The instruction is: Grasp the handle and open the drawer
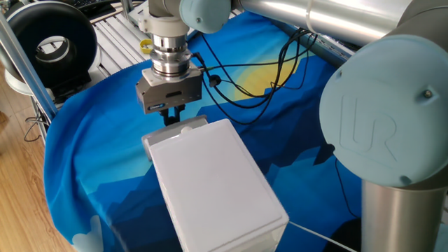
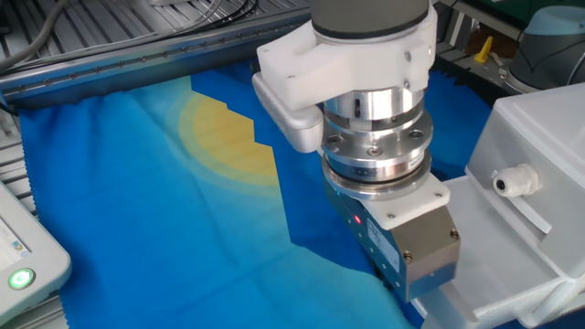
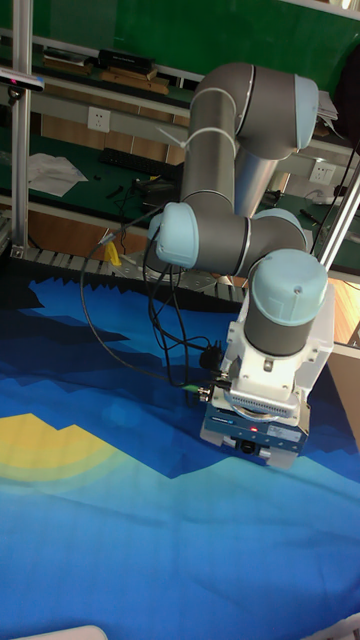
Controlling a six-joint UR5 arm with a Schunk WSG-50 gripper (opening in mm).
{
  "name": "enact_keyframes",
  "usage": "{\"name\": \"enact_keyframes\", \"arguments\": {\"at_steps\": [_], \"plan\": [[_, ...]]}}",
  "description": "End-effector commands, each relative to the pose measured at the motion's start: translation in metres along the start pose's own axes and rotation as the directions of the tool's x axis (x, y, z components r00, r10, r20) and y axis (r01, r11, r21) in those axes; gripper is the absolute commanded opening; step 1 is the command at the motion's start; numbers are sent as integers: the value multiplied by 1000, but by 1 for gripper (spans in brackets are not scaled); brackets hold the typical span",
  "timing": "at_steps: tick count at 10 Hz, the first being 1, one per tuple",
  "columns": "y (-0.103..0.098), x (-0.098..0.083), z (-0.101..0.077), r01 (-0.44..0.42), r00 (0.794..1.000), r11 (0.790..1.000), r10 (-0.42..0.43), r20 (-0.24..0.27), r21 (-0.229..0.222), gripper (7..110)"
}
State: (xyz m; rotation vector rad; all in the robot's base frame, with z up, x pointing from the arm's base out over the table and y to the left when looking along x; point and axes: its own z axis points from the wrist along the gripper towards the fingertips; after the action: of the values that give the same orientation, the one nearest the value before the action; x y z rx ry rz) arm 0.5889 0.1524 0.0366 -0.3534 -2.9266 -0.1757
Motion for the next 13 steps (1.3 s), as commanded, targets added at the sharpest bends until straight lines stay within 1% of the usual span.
{"name": "enact_keyframes", "arguments": {"at_steps": [1, 2, 3, 4, 5, 7, 8, 9, 10, 11, 12, 13], "plan": [[21, 0, -8, 26, 1000, 998, -25, 11, -63, 7], [33, -4, -10, 48, 999, 993, -45, 31, -111, 7], [29, -7, -10, 67, 997, 991, -63, 41, -118, 88], [29, -7, -8, 66, 997, 990, -62, 39, -121, 88], [29, -8, -8, 63, 997, 991, -58, 44, -119, 110], [32, -9, -8, 60, 997, 990, -54, 48, -131, 110], [38, -4, -8, 31, 999, 988, -27, 26, -152, 110], [35, 1, -7, -10, 1000, 990, 10, -1, -139, 66], [28, 8, -6, -70, 997, 992, 67, -34, -108, 66], [16, 11, -5, -93, 995, 994, 90, -48, -59, 7], [18, 12, -5, -95, 994, 993, 92, -50, -65, 7], [16, 10, -5, -95, 995, 994, 93, -41, -60, 7]]}}
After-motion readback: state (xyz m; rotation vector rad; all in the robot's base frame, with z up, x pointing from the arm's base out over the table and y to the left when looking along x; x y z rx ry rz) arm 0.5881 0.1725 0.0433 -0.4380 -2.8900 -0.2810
